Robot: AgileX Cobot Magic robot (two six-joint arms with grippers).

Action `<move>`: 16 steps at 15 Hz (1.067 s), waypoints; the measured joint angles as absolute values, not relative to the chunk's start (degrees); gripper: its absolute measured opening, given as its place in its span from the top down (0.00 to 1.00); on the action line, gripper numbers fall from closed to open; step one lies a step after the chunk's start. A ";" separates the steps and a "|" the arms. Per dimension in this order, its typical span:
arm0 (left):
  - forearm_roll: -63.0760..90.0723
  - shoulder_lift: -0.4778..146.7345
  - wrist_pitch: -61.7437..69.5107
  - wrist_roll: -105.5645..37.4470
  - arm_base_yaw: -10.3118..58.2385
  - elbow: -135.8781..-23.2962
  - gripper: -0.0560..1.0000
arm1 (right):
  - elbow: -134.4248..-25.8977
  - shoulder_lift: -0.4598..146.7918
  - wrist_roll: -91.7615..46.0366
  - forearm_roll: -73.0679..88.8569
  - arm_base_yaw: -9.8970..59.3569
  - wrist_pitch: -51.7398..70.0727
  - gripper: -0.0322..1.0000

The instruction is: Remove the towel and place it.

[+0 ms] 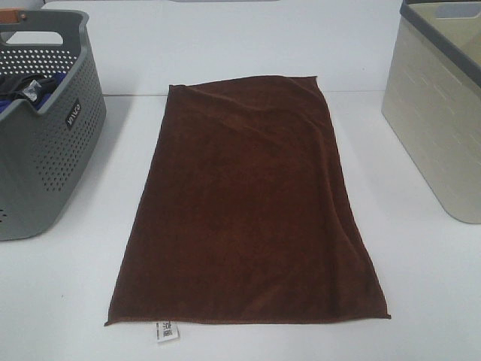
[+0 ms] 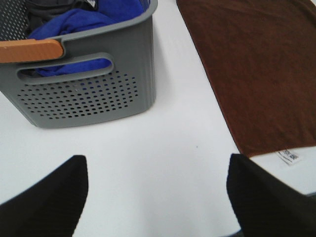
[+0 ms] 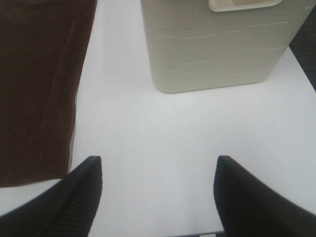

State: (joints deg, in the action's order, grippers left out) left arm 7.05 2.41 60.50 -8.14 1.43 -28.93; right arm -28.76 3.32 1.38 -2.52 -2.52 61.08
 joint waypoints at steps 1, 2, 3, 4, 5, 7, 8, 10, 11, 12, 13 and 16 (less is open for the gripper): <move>7.05 0.52 60.50 -8.19 1.15 -28.93 0.25 | -28.76 1.49 1.38 -2.35 -2.58 61.08 0.36; 7.05 -0.17 60.50 -8.19 1.15 -28.93 0.25 | -28.76 0.29 1.38 -2.12 -2.58 61.13 0.36; 7.05 -0.29 60.50 -8.19 1.15 -28.93 0.25 | -28.76 -0.17 1.38 -1.89 -2.58 61.08 0.36; 7.05 -0.29 60.45 -8.19 1.15 -28.93 0.25 | -28.76 -0.34 1.38 -1.83 -2.58 61.08 0.36; 7.05 -0.29 60.39 -8.19 1.20 -28.93 0.25 | -28.76 -0.40 1.38 -1.66 -2.58 61.08 0.36; 7.10 -0.29 60.39 -8.19 1.26 -28.93 0.25 | -28.76 -0.40 1.38 -1.66 -2.46 61.08 0.36; 7.10 -0.29 60.39 -8.19 1.26 -28.93 0.25 | -28.76 -0.40 1.38 -1.60 -2.01 61.08 0.36; 7.10 -0.29 60.39 -8.19 1.38 -28.93 0.25 | -28.76 -0.40 1.38 -1.49 0.23 61.08 0.36; 7.10 -0.29 60.39 -8.19 1.60 -28.93 0.25 | -28.76 -0.40 1.38 -1.49 0.46 61.08 0.36; 7.10 -0.29 60.39 -8.19 1.83 -28.93 0.25 | -28.76 -0.40 1.38 -1.49 0.46 61.08 0.36; 7.10 -0.29 60.39 -8.19 1.83 -28.93 0.25 | -28.76 -0.40 1.38 -1.49 0.46 61.08 0.36; 7.10 -0.29 60.39 -8.19 1.83 -28.93 0.25 | -28.76 -0.40 1.38 -1.49 0.46 61.08 0.36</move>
